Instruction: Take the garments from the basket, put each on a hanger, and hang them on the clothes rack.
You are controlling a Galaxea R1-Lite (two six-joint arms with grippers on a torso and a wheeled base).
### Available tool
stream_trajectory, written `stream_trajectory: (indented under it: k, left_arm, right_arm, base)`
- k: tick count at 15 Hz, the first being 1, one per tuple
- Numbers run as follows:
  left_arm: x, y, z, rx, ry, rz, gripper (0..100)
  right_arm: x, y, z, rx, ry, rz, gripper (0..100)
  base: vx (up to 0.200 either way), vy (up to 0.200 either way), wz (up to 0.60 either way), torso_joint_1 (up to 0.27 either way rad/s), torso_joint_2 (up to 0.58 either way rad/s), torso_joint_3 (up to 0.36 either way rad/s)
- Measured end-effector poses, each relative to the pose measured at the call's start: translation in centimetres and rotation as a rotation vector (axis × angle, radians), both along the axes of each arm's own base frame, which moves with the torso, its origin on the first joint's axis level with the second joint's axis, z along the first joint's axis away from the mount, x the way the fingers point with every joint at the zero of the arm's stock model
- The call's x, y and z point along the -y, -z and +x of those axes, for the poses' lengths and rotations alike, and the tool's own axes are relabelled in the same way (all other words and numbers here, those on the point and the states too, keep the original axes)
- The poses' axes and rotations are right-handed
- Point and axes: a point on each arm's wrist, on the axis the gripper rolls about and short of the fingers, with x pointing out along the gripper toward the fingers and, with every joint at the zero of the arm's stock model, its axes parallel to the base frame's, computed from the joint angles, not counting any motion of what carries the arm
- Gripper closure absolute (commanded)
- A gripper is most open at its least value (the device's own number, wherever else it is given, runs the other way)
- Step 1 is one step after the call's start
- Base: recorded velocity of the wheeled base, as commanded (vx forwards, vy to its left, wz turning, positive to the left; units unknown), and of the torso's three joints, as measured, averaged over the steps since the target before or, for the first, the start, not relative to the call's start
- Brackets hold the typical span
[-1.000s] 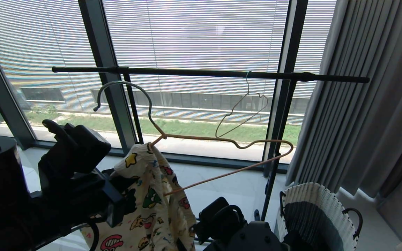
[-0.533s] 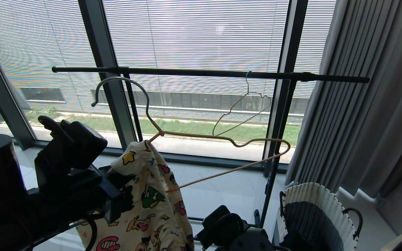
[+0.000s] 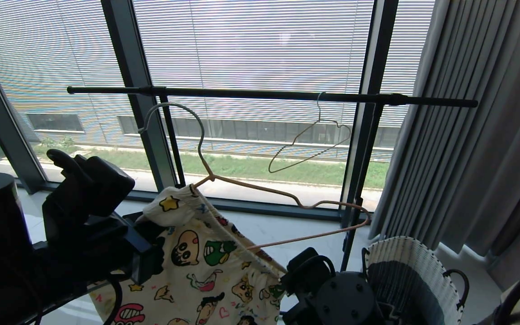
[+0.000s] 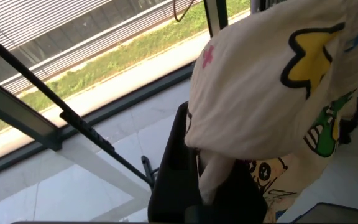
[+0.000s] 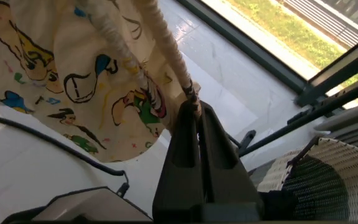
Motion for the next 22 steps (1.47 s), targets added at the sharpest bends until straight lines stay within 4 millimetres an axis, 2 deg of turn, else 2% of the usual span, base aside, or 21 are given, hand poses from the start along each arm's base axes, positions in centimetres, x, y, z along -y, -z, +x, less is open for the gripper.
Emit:
stream_trajectory:
  k: [4,11,16,18,20,22]
  left_arm:
    - [-1.1,0.0,0.5,0.044,-0.062,-0.01,100]
    - [-2.2,2.1,-0.2,0.07,-0.081,0.094,100]
    - [-2.6,4.4,-1.2,0.013,-0.065,0.163,100]
    - [-2.7,5.5,-1.3,-0.023,-0.115,0.231,100]
    - [-2.4,6.5,-0.9,-0.073,-0.189,0.273,100]
    - [-1.4,6.7,0.1,-0.107,-0.211,0.244,100]
  right_arm:
    - [2.9,-0.6,1.8,0.01,0.079,-0.024,100]
    - [5.8,-2.4,4.4,0.037,0.176,0.006,100]
    - [6.9,-3.6,5.1,0.058,0.16,0.025,100]
    - [7.1,-4.4,5.1,0.08,0.136,0.026,100]
    - [7.1,-5.3,5.1,0.114,0.117,0.025,100]
    - [7.2,-5.9,4.7,0.138,0.1,0.024,100]
  base:
    - [0.0,0.0,0.0,0.0,0.0,0.0]
    - [0.0,0.0,0.0,0.0,0.0,0.0]
    - [0.0,0.0,0.0,0.0,0.0,0.0]
    - [0.0,0.0,0.0,0.0,0.0,0.0]
    - [0.0,0.0,0.0,0.0,0.0,0.0]
    - [0.0,0.0,0.0,0.0,0.0,0.0]
